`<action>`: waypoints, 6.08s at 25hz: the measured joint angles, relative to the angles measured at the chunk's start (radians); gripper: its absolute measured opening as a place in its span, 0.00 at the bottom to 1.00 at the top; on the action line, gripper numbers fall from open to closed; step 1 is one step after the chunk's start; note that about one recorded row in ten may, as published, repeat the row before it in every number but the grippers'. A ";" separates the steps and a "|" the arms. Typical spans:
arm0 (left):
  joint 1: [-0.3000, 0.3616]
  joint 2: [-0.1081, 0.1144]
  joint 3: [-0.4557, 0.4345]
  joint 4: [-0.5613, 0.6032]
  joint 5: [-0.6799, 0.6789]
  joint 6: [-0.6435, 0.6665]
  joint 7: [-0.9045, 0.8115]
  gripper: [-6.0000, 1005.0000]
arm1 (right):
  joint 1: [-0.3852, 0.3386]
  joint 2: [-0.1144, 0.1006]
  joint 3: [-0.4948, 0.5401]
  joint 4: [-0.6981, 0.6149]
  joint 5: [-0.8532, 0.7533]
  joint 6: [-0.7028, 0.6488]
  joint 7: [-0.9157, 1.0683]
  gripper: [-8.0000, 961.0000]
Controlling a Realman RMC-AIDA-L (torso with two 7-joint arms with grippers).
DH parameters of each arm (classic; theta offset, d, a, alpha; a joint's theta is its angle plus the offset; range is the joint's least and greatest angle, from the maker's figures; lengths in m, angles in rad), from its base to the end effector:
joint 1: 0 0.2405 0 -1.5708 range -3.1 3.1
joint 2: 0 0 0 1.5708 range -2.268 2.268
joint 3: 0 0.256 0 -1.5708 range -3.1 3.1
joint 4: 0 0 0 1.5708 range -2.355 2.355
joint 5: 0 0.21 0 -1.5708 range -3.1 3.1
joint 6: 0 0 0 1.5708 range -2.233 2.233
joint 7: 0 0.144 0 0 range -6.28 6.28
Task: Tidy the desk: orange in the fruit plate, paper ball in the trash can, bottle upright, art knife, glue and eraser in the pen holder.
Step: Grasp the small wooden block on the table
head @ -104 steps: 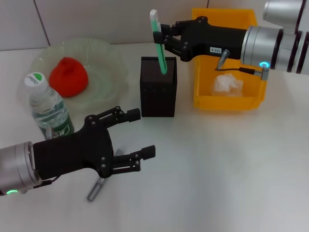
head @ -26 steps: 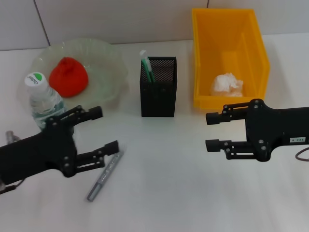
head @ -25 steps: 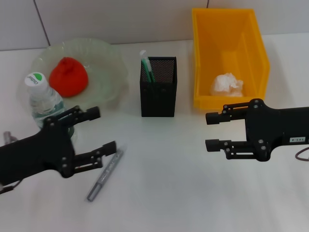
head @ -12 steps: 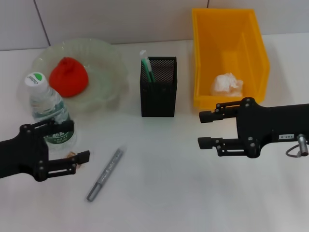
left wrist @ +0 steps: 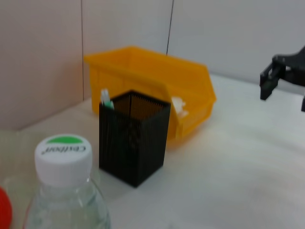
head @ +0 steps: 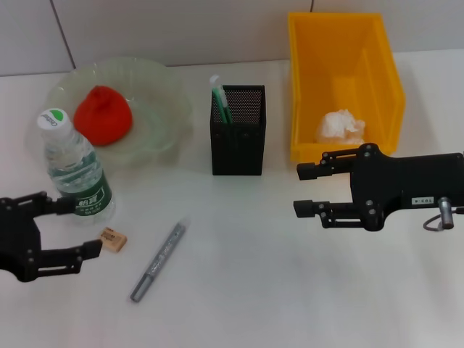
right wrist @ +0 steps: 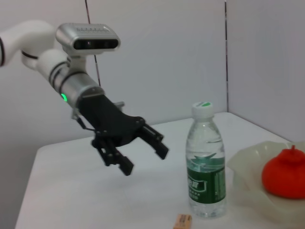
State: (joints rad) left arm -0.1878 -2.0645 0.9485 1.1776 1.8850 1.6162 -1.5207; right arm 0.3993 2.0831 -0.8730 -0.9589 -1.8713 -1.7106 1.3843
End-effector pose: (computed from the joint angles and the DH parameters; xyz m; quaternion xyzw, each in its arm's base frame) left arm -0.2782 0.2754 0.0526 -0.9562 -0.1734 -0.1619 0.1712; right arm 0.2388 0.3049 0.0271 -0.9612 0.1009 0.2359 0.1011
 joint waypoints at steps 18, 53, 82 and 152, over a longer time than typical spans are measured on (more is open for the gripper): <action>-0.090 -0.007 0.163 0.221 0.340 -0.030 -0.657 0.84 | 0.008 -0.003 0.000 0.043 0.000 0.022 -0.033 0.60; -0.118 -0.006 0.429 0.418 0.599 -0.104 -1.324 0.84 | 0.012 -0.003 0.013 0.043 0.012 0.051 -0.065 0.60; -0.226 -0.008 0.506 0.271 0.660 -0.160 -1.357 0.84 | 0.009 0.000 0.007 0.051 0.015 0.054 -0.086 0.60; -0.249 -0.008 0.631 0.284 0.730 -0.142 -1.242 0.84 | 0.026 -0.003 0.003 0.077 0.015 0.100 -0.091 0.60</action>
State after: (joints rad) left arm -0.4371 -2.0726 1.5795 1.4620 2.6155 1.4739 -2.7625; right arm 0.4251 2.0800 -0.8701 -0.8819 -1.8561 -1.6104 1.2930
